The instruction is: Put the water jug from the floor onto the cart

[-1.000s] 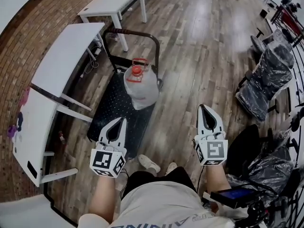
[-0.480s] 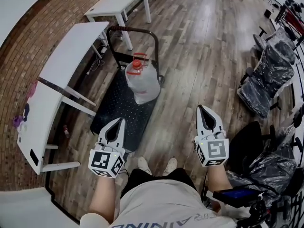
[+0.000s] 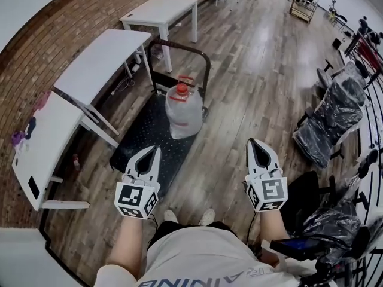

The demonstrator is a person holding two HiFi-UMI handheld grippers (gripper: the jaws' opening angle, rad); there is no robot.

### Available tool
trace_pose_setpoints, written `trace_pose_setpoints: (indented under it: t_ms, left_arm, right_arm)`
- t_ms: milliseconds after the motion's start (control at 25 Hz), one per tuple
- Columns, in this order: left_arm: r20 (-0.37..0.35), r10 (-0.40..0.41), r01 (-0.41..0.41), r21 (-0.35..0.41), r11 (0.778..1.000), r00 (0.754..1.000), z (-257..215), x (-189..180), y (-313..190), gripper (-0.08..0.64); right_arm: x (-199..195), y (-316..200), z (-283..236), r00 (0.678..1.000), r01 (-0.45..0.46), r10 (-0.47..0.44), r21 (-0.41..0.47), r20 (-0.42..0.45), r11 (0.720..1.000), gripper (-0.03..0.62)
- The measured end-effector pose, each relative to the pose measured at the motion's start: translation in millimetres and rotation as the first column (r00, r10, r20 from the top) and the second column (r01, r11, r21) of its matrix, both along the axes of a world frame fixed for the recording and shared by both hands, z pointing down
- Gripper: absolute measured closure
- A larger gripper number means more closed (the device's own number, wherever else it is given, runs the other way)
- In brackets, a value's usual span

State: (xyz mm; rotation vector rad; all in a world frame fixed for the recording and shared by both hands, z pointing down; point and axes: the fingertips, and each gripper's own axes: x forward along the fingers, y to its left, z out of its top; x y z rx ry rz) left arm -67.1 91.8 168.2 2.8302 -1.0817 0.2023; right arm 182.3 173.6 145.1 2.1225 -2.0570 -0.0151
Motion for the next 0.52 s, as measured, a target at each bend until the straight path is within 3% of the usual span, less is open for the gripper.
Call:
trace_pose_setpoints:
  t_ms: [520]
  left_arm:
    - [-0.043, -0.009, 0.01, 0.018, 1.0, 0.999, -5.5, -50.8, -19.6, 0.56]
  right_arm:
    - [-55.8, -32.9, -12.0, 0.999, 0.03, -0.03, 0.009, -0.019, 1.0, 0.589]
